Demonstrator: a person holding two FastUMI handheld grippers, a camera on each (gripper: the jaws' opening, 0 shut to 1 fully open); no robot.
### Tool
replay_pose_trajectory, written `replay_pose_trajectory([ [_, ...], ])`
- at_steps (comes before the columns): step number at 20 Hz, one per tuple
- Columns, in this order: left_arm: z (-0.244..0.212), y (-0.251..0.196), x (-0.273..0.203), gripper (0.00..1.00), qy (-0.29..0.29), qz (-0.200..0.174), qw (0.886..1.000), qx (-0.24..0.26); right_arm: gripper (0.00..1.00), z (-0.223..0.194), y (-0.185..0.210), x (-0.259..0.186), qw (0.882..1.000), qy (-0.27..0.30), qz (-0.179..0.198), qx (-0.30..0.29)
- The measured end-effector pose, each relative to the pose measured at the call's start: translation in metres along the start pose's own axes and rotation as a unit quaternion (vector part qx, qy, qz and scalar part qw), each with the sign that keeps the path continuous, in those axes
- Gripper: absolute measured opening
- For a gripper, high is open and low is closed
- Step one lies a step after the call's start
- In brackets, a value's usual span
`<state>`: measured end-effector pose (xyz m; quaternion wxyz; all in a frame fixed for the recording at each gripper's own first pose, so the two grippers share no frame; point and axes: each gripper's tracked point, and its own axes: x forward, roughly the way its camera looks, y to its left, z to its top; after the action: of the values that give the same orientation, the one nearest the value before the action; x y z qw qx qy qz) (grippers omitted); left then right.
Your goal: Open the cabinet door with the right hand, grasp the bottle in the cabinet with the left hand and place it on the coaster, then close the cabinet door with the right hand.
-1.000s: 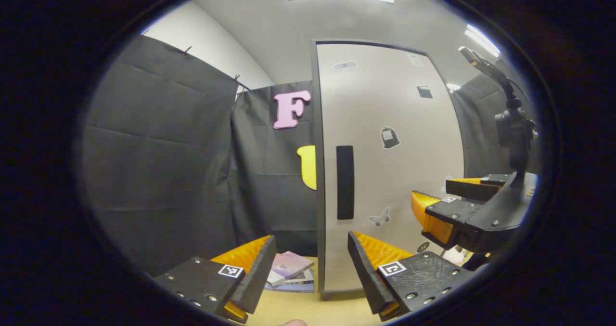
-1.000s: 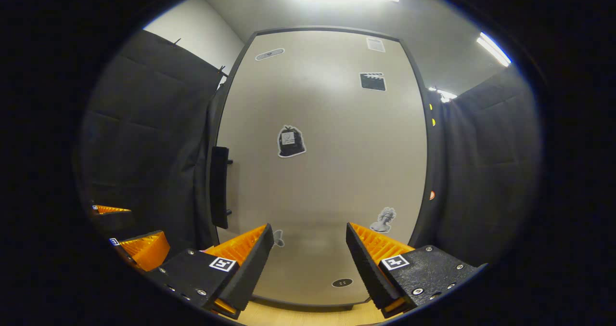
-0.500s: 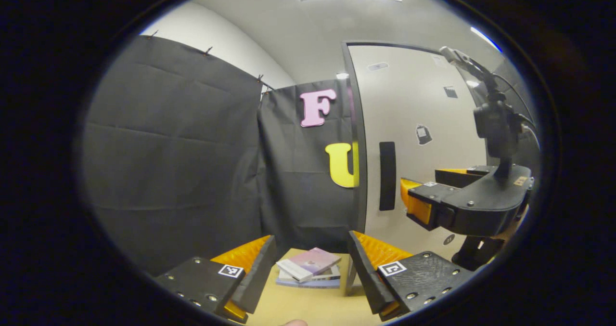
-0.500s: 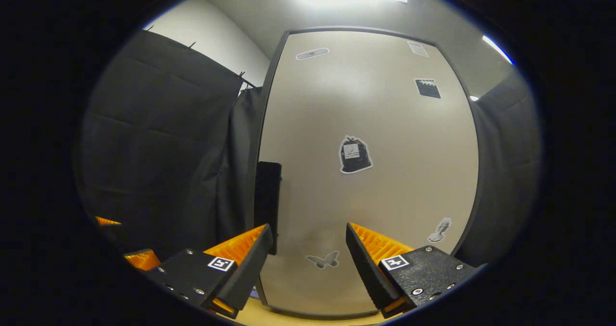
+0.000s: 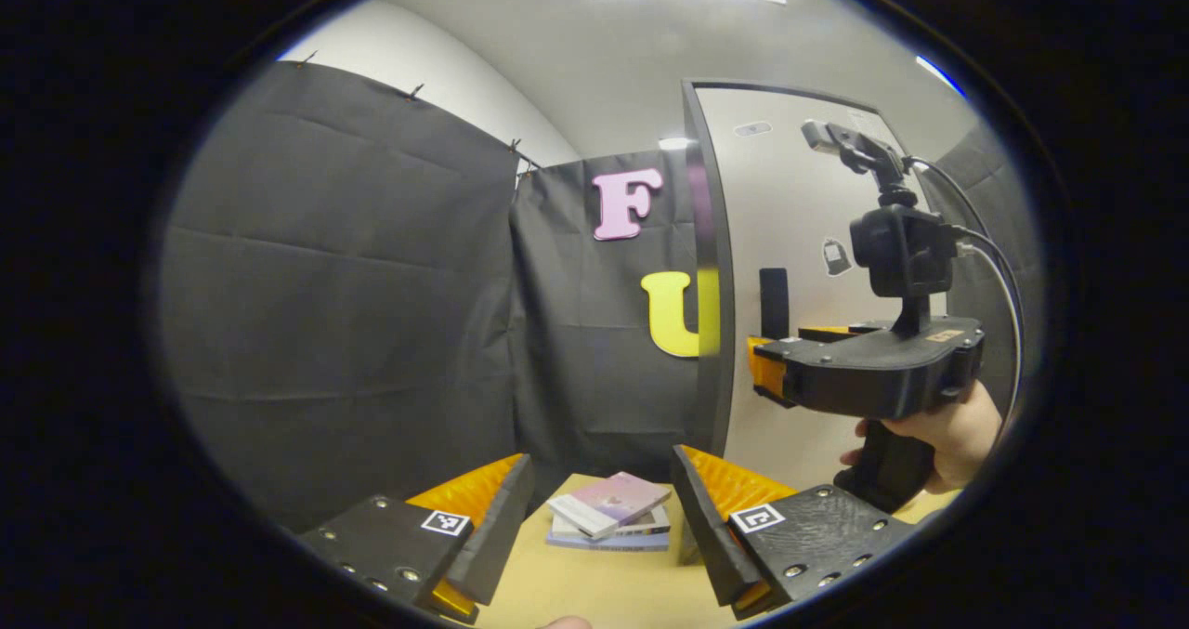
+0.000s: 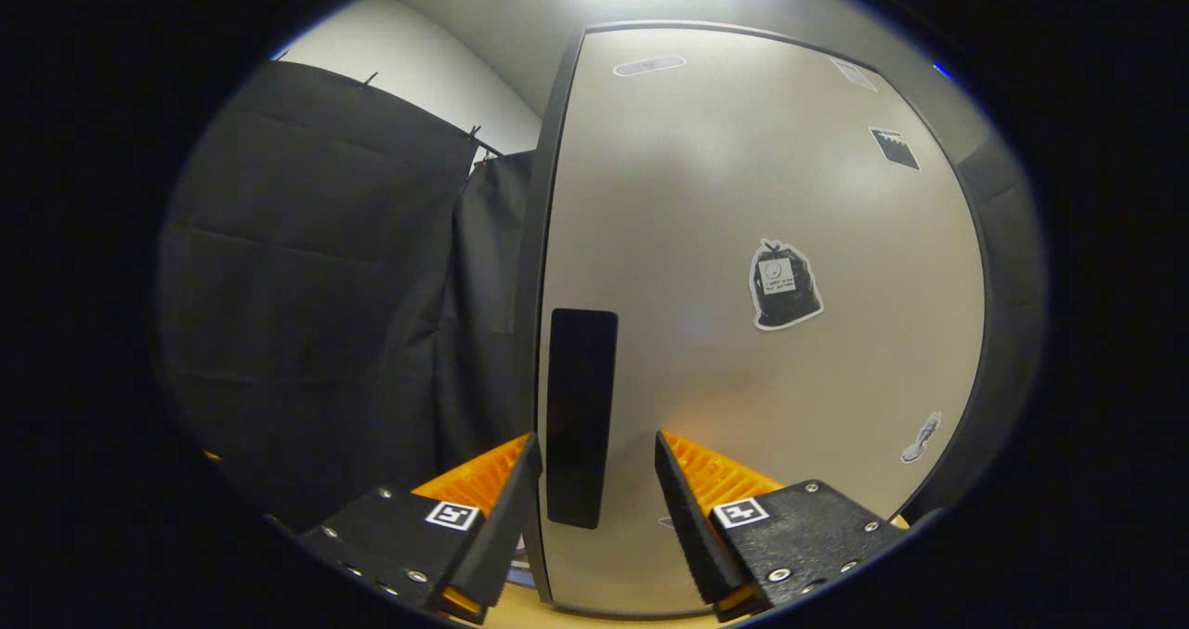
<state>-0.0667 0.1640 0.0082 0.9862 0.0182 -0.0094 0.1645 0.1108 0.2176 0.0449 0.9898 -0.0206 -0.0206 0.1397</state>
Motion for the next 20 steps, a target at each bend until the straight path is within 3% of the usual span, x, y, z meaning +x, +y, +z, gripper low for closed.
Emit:
replay_pose_trajectory([
  [1,0.0,-0.001,-0.001,0.9,0.001,-0.001,1.0,-0.003,0.69,-0.008,0.005,0.002,1.0,0.018,0.008,0.006],
  [4,0.001,-0.002,0.0,0.86,-0.006,-0.006,1.0,-0.008,0.35,-0.011,0.01,0.002,0.999,0.033,0.01,-0.015],
  [5,0.0,-0.003,0.0,0.9,-0.006,-0.009,1.0,-0.008,0.33,-0.009,0.01,0.001,0.999,0.028,0.01,-0.028],
  [6,0.0,-0.004,0.0,0.86,-0.005,-0.014,1.0,-0.01,0.31,-0.012,0.011,0.003,0.999,0.032,0.011,-0.034],
  [8,-0.002,-0.006,0.0,0.9,-0.002,-0.022,1.0,-0.015,0.29,-0.012,0.012,0.001,0.999,0.039,0.017,-0.028],
  [9,-0.003,-0.007,0.001,0.86,-0.001,-0.027,0.999,-0.018,0.29,-0.012,0.012,-0.001,0.999,0.043,0.018,-0.027],
  [12,-0.004,-0.011,0.004,0.86,0.002,-0.046,0.999,-0.018,0.28,-0.013,0.011,-0.005,0.998,0.044,0.023,-0.04],
  [13,-0.004,-0.011,0.006,0.91,0.003,-0.053,0.998,-0.015,0.28,-0.013,0.012,-0.008,0.998,0.043,0.026,-0.042],
  [14,-0.004,-0.012,0.008,0.86,0.004,-0.059,0.998,-0.014,0.28,-0.013,0.013,-0.013,0.997,0.045,0.028,-0.047],
  [17,-0.004,-0.019,0.009,0.91,0.006,-0.084,0.996,-0.018,0.28,-0.01,0.018,-0.029,0.997,0.047,0.038,-0.057],
  [19,-0.001,-0.024,0.004,0.81,-0.004,-0.086,0.996,-0.017,0.28,-0.009,0.021,-0.041,0.997,0.045,0.048,-0.051],
  [20,0.005,-0.028,-0.006,0.86,-0.011,-0.085,0.996,-0.014,0.28,-0.008,0.022,-0.046,0.997,0.043,0.053,-0.048],
])
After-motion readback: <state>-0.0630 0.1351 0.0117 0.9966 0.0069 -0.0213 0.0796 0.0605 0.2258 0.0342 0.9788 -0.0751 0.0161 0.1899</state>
